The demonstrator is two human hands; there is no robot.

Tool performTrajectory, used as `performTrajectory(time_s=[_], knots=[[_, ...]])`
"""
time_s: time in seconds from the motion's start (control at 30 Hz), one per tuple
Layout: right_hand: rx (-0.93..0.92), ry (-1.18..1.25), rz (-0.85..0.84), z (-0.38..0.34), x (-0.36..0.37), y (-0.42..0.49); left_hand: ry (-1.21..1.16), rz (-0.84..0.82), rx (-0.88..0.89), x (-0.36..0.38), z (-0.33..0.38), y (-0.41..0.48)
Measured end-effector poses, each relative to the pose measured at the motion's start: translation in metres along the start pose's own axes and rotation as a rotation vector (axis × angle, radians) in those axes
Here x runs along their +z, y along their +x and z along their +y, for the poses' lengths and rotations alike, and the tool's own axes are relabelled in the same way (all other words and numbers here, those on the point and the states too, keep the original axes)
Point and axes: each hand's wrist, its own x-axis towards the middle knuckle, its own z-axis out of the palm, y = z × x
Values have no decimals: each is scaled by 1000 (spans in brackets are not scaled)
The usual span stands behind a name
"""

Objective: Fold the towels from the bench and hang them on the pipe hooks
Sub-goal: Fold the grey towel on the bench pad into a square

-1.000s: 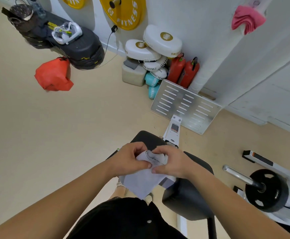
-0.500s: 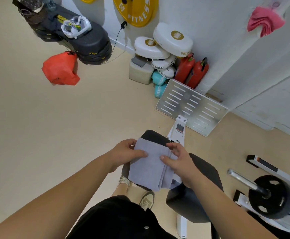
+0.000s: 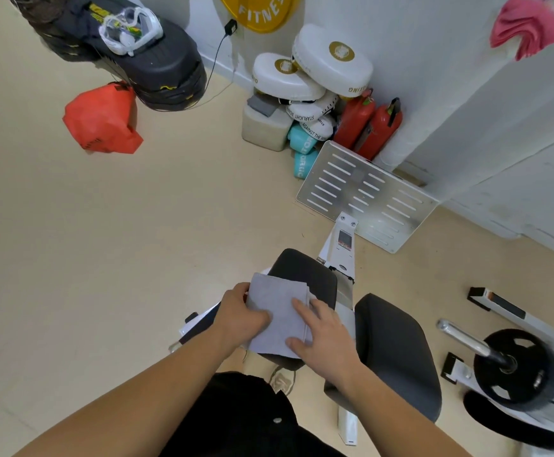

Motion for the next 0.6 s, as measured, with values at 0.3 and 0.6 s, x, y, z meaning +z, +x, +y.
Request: performTrajectory(time_s=[0.3, 0.6], knots=[[-32, -235, 322, -10, 26, 5, 156, 68, 161, 6, 7, -9], [99, 628, 139, 5, 7, -21, 645, 68, 433, 58, 27, -33]])
